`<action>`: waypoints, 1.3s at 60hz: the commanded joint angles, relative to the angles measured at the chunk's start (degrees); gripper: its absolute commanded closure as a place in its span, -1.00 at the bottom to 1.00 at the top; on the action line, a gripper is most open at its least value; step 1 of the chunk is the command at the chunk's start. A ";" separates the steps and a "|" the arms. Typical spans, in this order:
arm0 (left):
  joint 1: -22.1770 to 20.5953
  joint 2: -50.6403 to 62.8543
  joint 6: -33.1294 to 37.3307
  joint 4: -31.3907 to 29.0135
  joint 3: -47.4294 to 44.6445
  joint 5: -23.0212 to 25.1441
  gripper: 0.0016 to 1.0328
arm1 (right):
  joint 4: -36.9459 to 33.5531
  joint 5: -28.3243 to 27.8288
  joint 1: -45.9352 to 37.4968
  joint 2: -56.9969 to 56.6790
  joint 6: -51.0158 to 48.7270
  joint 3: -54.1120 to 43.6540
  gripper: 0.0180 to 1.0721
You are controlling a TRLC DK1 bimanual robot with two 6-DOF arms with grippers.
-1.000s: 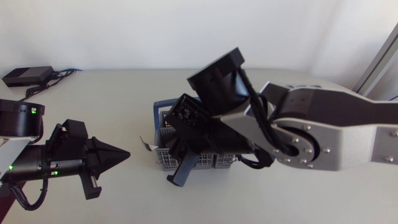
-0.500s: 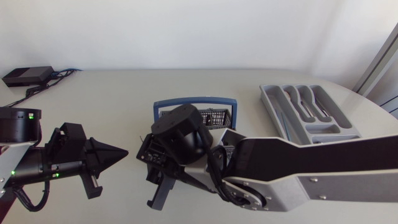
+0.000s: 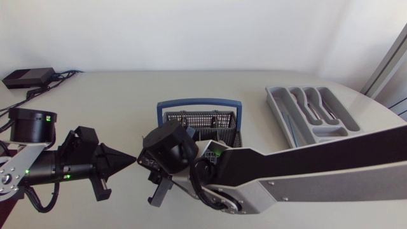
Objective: Sort the cutlery from the basket into the organizer compartments.
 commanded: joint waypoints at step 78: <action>-2.71 8.43 -7.29 -2.71 8.01 0.47 0.94 | 12.77 19.88 2.85 10.75 -9.65 6.01 0.88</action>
